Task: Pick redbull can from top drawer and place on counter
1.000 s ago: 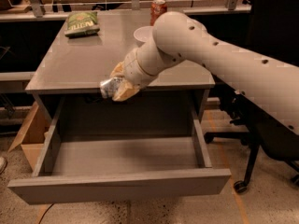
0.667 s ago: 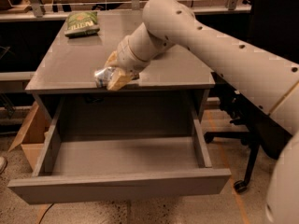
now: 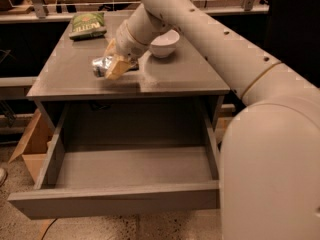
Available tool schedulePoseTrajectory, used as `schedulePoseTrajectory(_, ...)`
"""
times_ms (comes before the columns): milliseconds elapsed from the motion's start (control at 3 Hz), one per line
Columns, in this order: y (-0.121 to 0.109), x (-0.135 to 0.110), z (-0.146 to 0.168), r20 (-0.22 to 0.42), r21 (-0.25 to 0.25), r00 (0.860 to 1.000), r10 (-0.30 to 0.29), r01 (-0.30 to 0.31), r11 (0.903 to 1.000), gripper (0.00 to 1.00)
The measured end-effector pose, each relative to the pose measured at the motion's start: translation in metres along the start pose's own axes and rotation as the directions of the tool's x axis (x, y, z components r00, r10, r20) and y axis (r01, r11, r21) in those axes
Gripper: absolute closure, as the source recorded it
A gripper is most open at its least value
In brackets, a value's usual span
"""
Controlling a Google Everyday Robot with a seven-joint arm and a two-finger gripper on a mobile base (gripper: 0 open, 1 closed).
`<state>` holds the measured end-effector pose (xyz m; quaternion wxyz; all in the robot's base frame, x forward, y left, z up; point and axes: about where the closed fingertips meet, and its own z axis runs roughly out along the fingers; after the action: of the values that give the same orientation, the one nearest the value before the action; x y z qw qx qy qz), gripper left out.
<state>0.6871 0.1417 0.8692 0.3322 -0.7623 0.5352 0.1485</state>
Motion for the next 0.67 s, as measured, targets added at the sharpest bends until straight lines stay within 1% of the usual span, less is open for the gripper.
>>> schedulePoseTrajectory(333, -0.017, 0.006, 0.011, 0.009, -0.015, 0.996, 0.092, -0.092, 0.9957, 1.0)
schedulePoseTrajectory(667, -0.026, 0.016, 0.021, 0.009, -0.024, 0.984, 0.179, -0.178, 0.9837, 1.0)
